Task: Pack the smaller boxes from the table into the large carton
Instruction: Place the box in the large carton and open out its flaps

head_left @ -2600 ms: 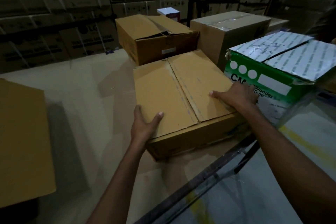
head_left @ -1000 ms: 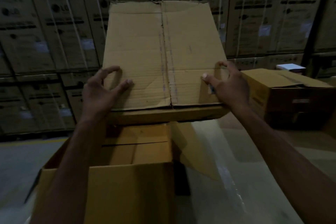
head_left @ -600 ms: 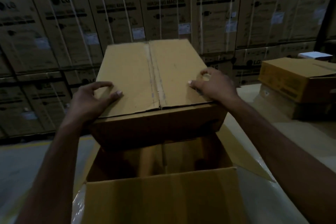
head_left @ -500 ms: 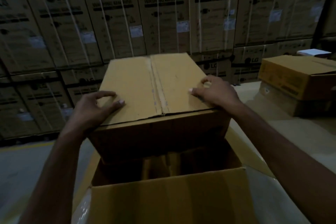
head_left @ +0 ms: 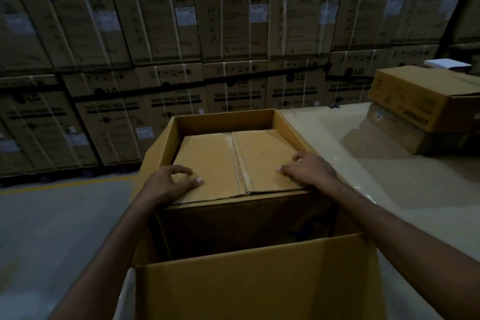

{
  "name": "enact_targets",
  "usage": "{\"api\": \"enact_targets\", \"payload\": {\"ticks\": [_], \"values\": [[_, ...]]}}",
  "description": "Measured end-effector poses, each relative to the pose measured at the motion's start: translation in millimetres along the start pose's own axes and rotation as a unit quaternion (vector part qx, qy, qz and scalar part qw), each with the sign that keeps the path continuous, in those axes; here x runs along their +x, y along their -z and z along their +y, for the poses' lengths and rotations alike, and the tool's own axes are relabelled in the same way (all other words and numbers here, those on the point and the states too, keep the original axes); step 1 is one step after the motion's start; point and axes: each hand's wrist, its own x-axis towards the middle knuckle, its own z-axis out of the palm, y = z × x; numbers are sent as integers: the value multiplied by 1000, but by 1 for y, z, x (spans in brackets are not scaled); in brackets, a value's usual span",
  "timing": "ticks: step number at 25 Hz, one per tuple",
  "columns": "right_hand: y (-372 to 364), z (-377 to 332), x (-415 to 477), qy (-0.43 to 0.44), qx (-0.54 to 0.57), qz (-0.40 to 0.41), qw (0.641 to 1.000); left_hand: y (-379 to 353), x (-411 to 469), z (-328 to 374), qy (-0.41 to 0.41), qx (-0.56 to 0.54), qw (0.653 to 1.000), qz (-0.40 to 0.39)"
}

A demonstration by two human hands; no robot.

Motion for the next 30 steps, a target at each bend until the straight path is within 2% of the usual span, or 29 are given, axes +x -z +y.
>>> {"api": "enact_targets", "payload": {"ticks": [2, 5, 7, 9, 11, 13, 16, 20, 25, 27, 30], "values": [[-23, 10, 6, 10, -21, -47, 999, -15, 7, -3, 20, 89, 993, -73], [-40, 19, 6, 21, -89, -127, 988, -33, 6, 0, 31, 228, 953, -198], [-40, 14, 5, 35, -168, -135, 976, -29, 4, 6, 29, 256, 939, -227], [-41, 2, 5, 81, -242, -109, 961, -23, 2, 9, 18, 263, 936, -232], [-45, -17, 3, 144, -218, -109, 959, -25, -1, 15, -11, 248, 941, -231], [-55, -39, -1, 171, -115, -161, 965, -33, -7, 24, -47, 217, 948, -230], [-79, -69, -3, 139, -36, -178, 974, -38, -13, 34, -96, 149, 963, -202], [-94, -92, 2, 15, 52, -149, 987, -35, -15, 35, -108, 39, 980, -161], [-96, -108, 2, -88, 245, -128, 957, -26, -10, 25, -64, -14, 993, -100], [-95, -114, -3, -71, 271, -98, 955, -17, -8, 20, -72, -51, 995, -40], [-81, -136, -19, 53, 298, -46, 952, 9, -12, 24, -62, -158, 983, 74]]}}
